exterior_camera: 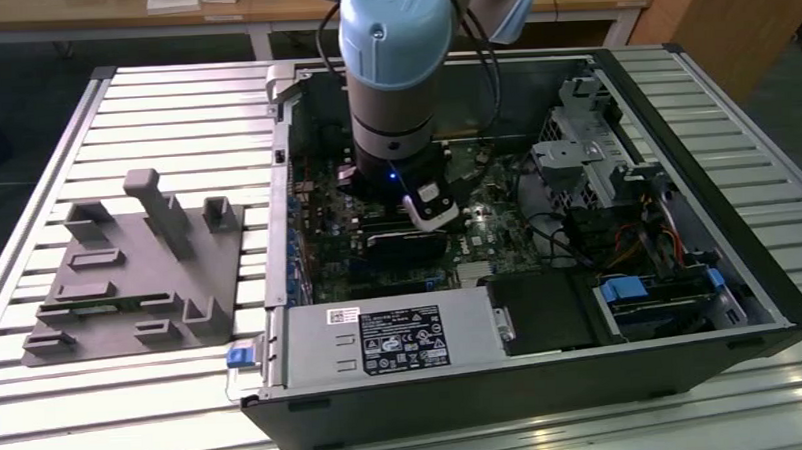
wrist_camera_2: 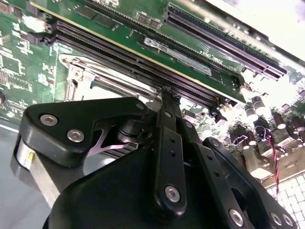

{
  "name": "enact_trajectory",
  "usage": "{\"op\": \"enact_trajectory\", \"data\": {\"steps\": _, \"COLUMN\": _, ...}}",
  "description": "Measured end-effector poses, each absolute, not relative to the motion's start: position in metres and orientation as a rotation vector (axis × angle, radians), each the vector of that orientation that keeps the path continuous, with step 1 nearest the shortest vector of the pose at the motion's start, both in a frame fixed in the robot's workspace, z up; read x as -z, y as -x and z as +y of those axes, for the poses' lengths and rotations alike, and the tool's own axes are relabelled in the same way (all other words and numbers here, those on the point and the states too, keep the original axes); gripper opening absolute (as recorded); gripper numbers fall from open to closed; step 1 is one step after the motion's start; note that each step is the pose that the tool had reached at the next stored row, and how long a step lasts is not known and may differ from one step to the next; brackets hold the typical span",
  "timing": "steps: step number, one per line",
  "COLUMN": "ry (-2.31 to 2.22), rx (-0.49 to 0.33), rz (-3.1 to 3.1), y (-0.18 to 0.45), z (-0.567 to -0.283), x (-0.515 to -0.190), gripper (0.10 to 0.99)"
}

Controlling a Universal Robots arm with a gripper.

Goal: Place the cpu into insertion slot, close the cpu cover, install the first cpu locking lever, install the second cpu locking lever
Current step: 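Install the second cpu locking lever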

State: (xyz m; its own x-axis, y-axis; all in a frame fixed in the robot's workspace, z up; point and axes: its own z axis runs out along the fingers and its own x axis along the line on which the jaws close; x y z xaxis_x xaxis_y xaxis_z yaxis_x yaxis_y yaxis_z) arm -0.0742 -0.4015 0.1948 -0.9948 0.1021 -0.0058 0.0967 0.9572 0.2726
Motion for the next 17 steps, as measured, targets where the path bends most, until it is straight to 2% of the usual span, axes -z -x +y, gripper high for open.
{"op": "enact_trajectory", "data": {"steps": 17, "ry": -0.157, "rx": -0.451, "rz": 3.085, "y": 0.0808, "z": -0.4013, "x": -0.1921, "gripper": 0.106}}
